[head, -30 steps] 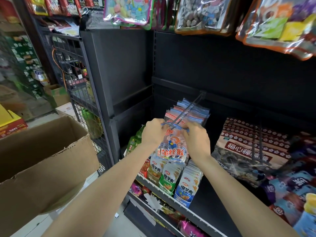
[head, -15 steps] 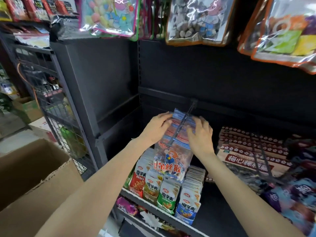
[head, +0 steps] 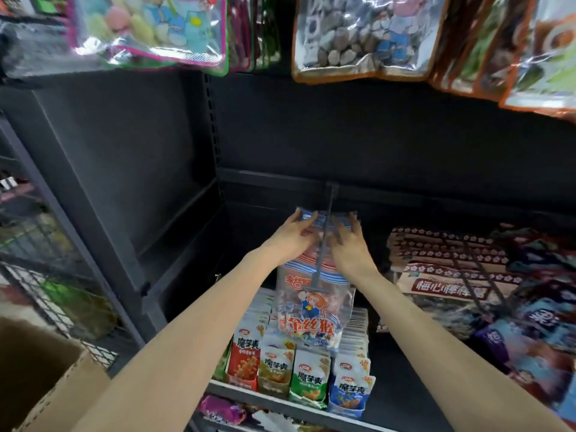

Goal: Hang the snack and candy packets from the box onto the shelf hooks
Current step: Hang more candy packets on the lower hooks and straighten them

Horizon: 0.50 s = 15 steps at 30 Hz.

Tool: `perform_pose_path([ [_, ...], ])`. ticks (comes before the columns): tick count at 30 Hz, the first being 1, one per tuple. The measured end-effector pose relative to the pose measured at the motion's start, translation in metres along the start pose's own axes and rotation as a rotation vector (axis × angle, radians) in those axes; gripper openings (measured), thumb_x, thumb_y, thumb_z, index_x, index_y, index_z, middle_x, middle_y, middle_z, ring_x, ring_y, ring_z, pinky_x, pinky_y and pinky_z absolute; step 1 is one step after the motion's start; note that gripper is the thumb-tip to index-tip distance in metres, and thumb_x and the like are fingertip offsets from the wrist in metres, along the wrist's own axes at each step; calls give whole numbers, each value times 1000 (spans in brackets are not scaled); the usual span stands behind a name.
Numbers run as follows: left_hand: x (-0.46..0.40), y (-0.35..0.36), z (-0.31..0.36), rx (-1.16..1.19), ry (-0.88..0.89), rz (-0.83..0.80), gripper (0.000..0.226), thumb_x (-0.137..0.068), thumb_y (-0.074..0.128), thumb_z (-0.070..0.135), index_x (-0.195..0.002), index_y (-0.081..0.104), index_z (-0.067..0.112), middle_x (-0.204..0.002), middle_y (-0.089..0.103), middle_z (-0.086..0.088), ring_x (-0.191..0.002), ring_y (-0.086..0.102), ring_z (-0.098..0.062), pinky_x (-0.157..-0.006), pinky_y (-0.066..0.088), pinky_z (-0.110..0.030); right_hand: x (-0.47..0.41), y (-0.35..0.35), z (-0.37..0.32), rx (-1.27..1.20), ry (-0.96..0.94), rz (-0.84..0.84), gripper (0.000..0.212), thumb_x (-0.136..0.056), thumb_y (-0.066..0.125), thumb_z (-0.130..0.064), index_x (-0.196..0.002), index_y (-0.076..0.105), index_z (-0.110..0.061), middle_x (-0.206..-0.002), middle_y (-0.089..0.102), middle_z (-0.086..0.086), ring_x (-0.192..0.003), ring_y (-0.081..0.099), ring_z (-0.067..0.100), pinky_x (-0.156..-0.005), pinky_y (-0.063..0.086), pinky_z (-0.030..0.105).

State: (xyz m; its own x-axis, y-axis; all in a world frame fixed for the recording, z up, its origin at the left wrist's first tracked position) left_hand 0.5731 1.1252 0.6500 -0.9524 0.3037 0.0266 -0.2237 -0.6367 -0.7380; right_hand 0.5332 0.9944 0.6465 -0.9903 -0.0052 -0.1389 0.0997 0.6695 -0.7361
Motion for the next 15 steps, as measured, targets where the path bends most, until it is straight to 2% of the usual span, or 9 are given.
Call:
perform_pose_path([
  [2,-4,0,1,6,7,3,54,-98,40,40,-148,22,32,-159,-2,-3,-143,22,-24,-115,25,-34,-7,1,0,-22,25,21,42,-103,32,-19,-144,36,-16,-159,7,8,-141,26,23,-104,18,17],
  [6,-15,-1,4,43,-2,-2,53,-99,39,39,-149,22,32,-159,-1,-3,-144,18,-26,-112,24,-32,-19,-4,-1,0,77,7,43,-103,33,-16,-146,34,-15,-159,1,9,-143,23,24,-110,18,23],
  [8,-19,-4,6,70,-20,-5,52,-99,40,39,-148,23,34,-159,1,-1,-143,20,-27,-110,26,-34,-26,-7,-2,-17,102,-3,43,-102,32,-13,-145,35,-15,-159,6,7,-146,10,22,-112,17,26],
  [10,-21,-7,9,90,-3,5,53,-97,43,40,-147,28,33,-158,10,-2,-143,19,-27,-112,23,-36,-31,-11,-5,-18,123,-21,41,-102,32,-11,-141,41,-12,-156,22,5,-147,2,25,-115,13,31],
  [13,-21,-13,10,133,50,70,50,-94,49,39,-142,38,29,-152,30,-4,-139,28,-24,-108,26,-33,-37,-22,-4,21,128,31,36,-98,40,-18,-132,53,-14,-142,44,7,-138,28,29,-111,27,42],
  [15,-23,-16,5,123,38,153,48,-94,48,40,-141,40,31,-150,31,-2,-136,32,-23,-108,30,-35,-41,-27,0,102,110,75,40,-96,37,-32,-132,53,-22,-140,46,7,-132,37,31,-106,29,42],
])
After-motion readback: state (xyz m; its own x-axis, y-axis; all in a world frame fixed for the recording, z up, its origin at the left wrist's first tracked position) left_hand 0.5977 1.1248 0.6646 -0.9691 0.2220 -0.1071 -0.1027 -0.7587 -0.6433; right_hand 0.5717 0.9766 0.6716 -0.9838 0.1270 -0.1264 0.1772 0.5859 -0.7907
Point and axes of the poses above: each hand's wrist, its own x-axis away from the middle knuckle, its own y-axis out of the palm, z = x × y, the point moved 1 cm from there along -x, towards the middle knuckle
